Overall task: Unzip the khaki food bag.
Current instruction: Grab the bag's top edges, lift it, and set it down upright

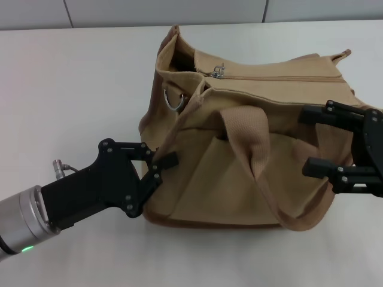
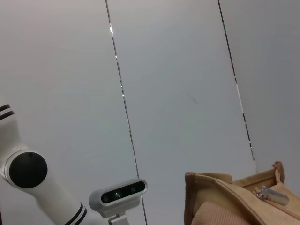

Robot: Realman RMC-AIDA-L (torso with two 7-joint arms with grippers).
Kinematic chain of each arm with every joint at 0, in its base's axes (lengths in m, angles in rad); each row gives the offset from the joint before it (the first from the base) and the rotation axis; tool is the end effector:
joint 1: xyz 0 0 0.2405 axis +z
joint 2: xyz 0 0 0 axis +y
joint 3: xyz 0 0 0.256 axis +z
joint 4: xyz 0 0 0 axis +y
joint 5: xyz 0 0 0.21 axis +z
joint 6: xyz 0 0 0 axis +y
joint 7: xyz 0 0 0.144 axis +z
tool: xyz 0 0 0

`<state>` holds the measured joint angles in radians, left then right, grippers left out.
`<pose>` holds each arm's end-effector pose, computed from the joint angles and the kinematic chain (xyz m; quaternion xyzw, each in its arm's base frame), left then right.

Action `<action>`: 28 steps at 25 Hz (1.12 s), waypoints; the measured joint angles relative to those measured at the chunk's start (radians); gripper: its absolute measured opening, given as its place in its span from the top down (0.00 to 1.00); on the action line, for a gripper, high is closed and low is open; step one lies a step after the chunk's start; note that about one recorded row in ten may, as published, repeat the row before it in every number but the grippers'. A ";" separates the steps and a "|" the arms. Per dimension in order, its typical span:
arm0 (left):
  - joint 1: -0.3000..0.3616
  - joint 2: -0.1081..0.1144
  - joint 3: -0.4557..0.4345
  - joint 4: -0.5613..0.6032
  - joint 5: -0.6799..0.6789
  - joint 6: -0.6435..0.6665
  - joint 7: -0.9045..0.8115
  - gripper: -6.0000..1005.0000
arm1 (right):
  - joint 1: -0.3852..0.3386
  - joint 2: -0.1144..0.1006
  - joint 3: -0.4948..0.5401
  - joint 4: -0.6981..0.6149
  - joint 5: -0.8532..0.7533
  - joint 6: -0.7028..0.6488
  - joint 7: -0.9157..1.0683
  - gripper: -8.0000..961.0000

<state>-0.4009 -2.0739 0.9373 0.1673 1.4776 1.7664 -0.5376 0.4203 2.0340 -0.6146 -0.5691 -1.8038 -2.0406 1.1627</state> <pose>-0.2644 0.2404 -0.0453 -0.8825 -0.0350 -0.4295 0.1884 0.2559 0.2597 0.0388 -0.8979 0.0987 0.4261 0.0508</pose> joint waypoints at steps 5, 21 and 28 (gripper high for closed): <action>-0.001 0.000 0.000 0.000 -0.001 0.000 -0.001 0.94 | 0.003 0.000 0.000 0.000 0.000 0.001 0.000 0.13; -0.001 0.000 0.000 0.004 -0.005 0.007 -0.013 0.94 | 0.010 0.000 -0.001 0.000 -0.003 0.002 0.000 0.13; -0.003 0.001 0.000 0.006 -0.006 0.008 -0.022 0.94 | 0.012 0.000 0.000 0.000 -0.004 0.012 0.000 0.13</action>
<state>-0.4038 -2.0728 0.9372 0.1733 1.4716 1.7741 -0.5593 0.4323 2.0340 -0.6151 -0.5691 -1.8078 -2.0287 1.1627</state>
